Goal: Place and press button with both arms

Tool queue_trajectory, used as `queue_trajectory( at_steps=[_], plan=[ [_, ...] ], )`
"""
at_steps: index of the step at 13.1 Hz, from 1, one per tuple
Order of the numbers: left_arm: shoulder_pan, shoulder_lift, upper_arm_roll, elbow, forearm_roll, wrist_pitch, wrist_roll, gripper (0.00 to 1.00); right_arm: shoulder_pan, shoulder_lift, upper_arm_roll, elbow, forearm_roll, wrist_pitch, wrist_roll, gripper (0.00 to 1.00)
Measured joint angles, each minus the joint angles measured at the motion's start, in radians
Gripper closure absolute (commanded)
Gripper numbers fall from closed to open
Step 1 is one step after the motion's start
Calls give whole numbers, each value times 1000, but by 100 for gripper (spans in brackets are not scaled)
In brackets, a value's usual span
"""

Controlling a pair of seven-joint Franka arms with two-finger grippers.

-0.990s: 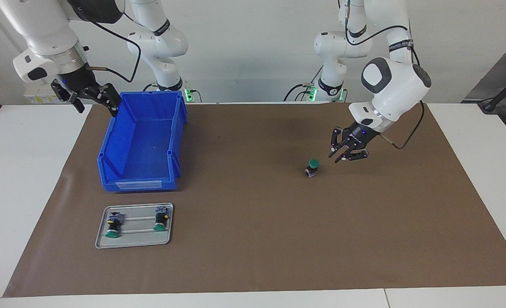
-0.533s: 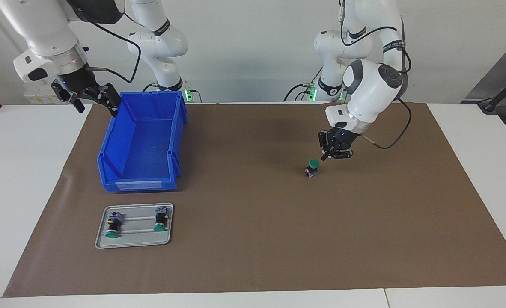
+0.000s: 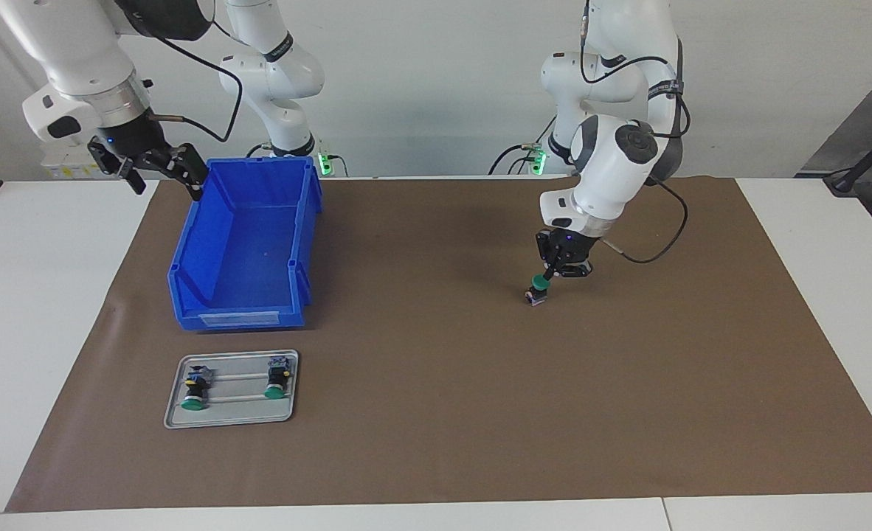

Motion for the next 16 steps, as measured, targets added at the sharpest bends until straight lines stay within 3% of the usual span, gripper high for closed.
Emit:
queue_trajectory(
  at_steps=[10, 16],
  plan=[
    [-33, 26, 2, -12, 50, 23, -6, 100, 0, 0, 0, 0, 0, 0, 0, 0],
    [-31, 23, 23, 106, 83, -172, -27, 100, 0, 0, 0, 0, 0, 0, 0, 0]
  ],
)
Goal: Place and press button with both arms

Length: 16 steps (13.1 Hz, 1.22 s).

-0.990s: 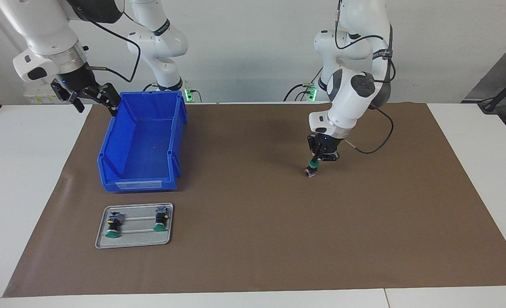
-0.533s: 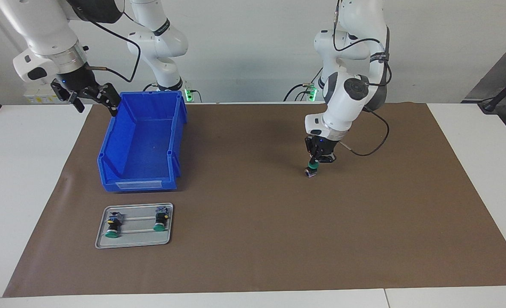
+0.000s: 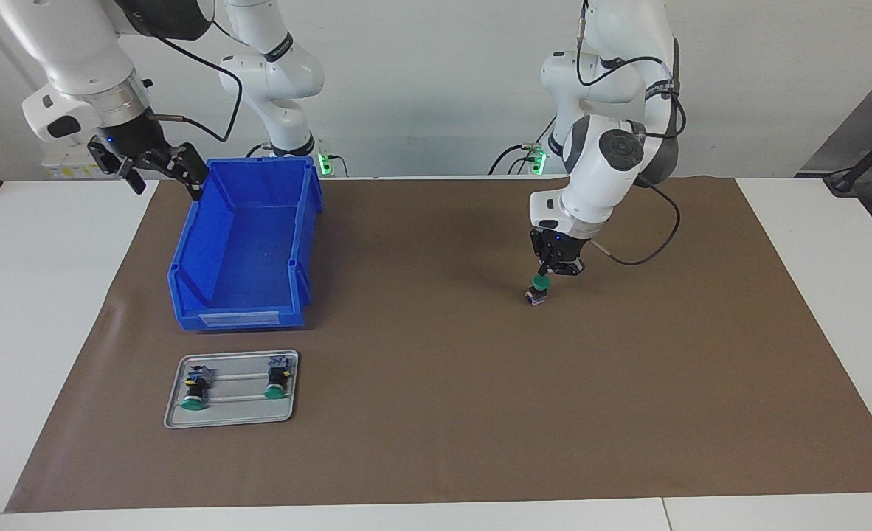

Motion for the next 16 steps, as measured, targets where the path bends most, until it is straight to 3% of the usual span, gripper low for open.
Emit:
queue_trajectory(
  at_steps=[4, 5, 6, 7, 13, 16],
  plan=[
    [40, -23, 7, 28, 29, -98, -119, 100, 0, 0, 0, 0, 0, 0, 0, 0],
    [57, -29, 9, 30, 31, -109, -139, 97, 0, 0, 0, 0, 0, 0, 0, 0],
    [74, -33, 9, 30, 46, -111, -145, 85, 0, 0, 0, 0, 0, 0, 0, 0],
    [86, -35, 10, 31, 81, -111, -148, 1, 0, 0, 0, 0, 0, 0, 0, 0],
    [161, -39, 12, 31, 146, -129, -201, 0, 0, 0, 0, 0, 0, 0, 0, 0],
    [210, -61, 12, 37, 146, -147, -466, 0, 0, -1, 0, 0, 0, 0, 0, 0]
  ],
)
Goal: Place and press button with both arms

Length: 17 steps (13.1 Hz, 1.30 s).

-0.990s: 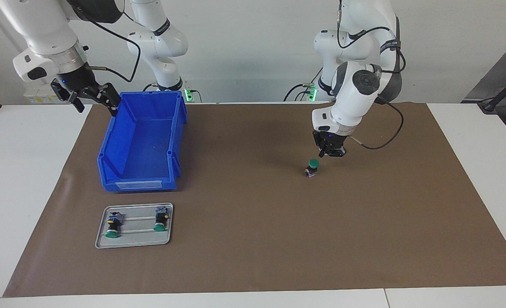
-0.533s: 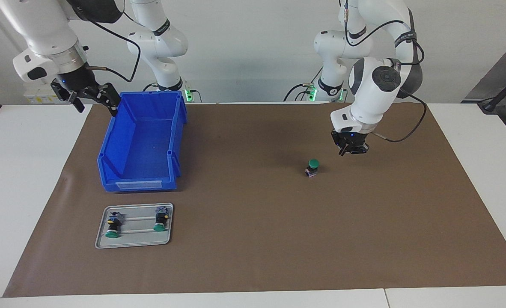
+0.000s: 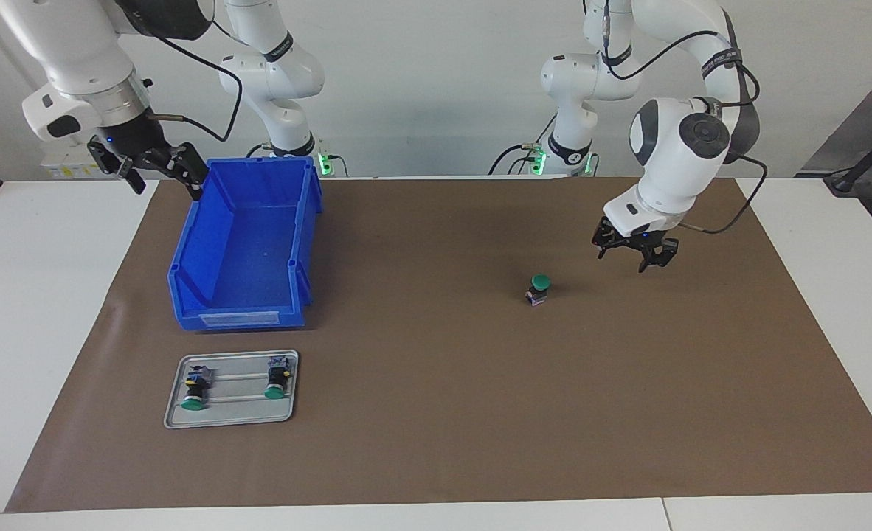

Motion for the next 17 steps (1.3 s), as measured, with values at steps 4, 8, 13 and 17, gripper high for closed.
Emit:
queue_trajectory(
  at_steps=[4, 8, 13, 17],
  plan=[
    [31, -52, 0, 46, 0, -26, -132, 0, 0, 0, 0, 0, 0, 0, 0, 0],
    [43, -52, 0, 186, 0, -126, -140, 0, 0, 0, 0, 0, 0, 0, 0, 0],
    [64, 11, 2, 445, 0, -347, -144, 0, 1, 0, 0, 0, 0, 6, 15, 0],
    [65, 37, 2, 507, -2, -417, -146, 0, 83, 3, 4, -11, 30, 72, 99, 0]
  ],
)
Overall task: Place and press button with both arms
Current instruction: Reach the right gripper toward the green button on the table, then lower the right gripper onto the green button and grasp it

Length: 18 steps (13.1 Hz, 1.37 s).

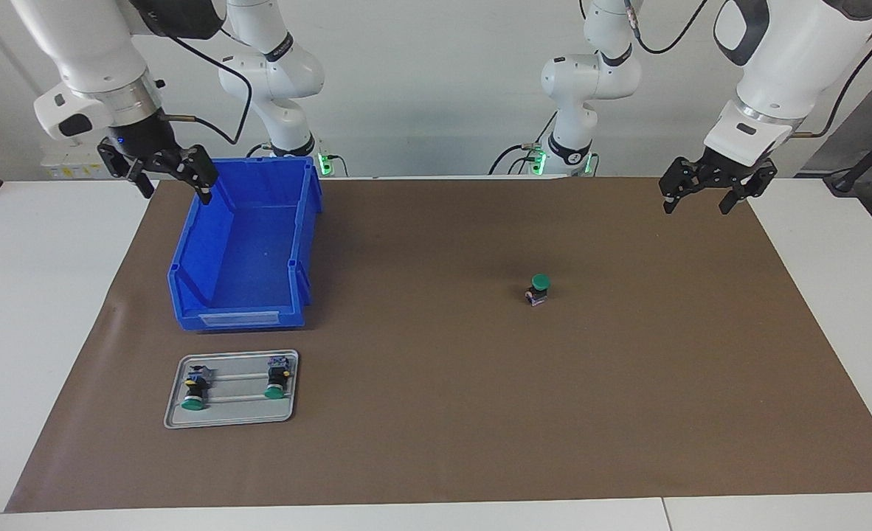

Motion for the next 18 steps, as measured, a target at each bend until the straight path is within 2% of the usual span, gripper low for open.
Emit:
queue_trajectory(
  at_steps=[4, 9, 13, 16, 18],
  plan=[
    [0, -20, 0, -2, 0, -22, -1, 0, 212, 63, 6, -37, 42, 161, 226, 0],
    [15, -33, 0, -40, -4, -12, -1, 0, 480, 252, 9, -41, 50, 517, 464, 0],
    [23, -54, -1, -78, -5, -4, 3, 0, 620, 389, 9, -29, 54, 763, 521, 0],
    [23, -60, -4, -84, -6, 6, 3, 0, 676, 473, 37, 20, 70, 831, 521, 0],
    [23, -60, -8, -85, -6, 6, 4, 0, 741, 546, 44, 31, 38, 914, 521, 0]
  ],
)
